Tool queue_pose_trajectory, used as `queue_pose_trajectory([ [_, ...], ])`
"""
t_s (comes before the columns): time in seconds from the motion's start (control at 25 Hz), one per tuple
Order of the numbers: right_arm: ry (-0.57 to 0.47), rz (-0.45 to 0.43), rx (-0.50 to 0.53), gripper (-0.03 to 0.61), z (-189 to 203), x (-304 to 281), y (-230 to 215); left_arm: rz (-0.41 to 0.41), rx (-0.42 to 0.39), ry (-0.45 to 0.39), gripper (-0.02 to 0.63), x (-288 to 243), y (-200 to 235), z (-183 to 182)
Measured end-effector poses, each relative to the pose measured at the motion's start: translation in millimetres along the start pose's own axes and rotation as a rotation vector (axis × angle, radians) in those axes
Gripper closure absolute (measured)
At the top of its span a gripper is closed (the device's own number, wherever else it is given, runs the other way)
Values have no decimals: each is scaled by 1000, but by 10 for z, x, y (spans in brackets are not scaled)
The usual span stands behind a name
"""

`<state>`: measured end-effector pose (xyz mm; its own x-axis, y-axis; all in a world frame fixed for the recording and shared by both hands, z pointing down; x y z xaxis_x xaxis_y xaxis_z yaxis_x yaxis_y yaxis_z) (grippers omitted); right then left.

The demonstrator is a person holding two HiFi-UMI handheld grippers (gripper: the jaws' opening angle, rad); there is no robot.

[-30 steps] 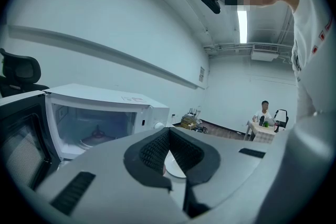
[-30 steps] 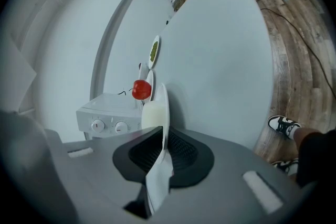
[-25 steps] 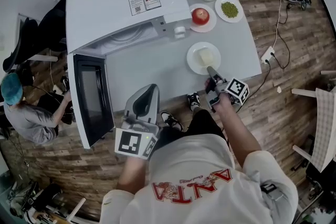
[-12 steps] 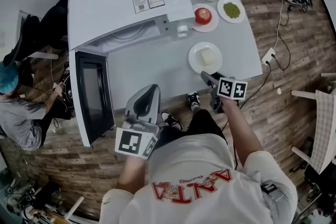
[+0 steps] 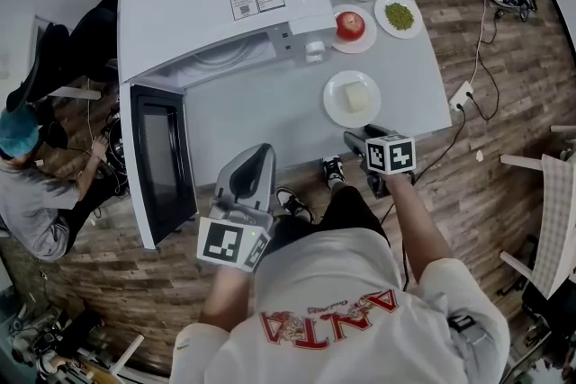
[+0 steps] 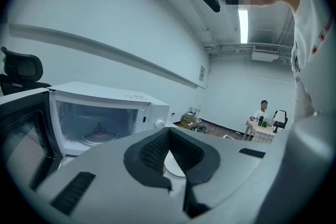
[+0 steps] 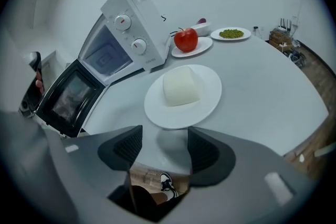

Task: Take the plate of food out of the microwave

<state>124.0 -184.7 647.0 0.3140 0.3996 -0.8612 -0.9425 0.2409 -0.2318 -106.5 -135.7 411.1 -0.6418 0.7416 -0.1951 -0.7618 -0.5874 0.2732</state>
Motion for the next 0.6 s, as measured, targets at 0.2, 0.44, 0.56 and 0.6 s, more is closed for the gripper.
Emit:
queue_pose_trajectory([
  [0.2, -22, -22, -53, 387, -10, 189, 11, 5, 4, -8, 606, 21, 3, -20],
  [0.44, -225, -8, -40, 572, -427, 706, 109, 15, -16, -29, 606, 43, -32, -143],
  [0.56, -329, -28, -35, 577, -695, 1014, 208, 18, -30, -45, 606, 52, -58, -229],
  [0.6, -363, -33, -29, 577, -780, 1118, 242, 19, -34, -52, 606, 58, -65, -262],
])
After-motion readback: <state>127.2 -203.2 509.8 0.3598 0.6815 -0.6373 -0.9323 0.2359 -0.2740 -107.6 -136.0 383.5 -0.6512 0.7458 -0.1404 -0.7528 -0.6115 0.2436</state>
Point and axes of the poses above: the fingertips, and each gripper's own axes: x backward along the fingers, y to its left, z out of its underside, the point moved 4 cm from there along x, backward along the fingers, and after that the axes turned 13 degrees about z, right-handed, at the moved point
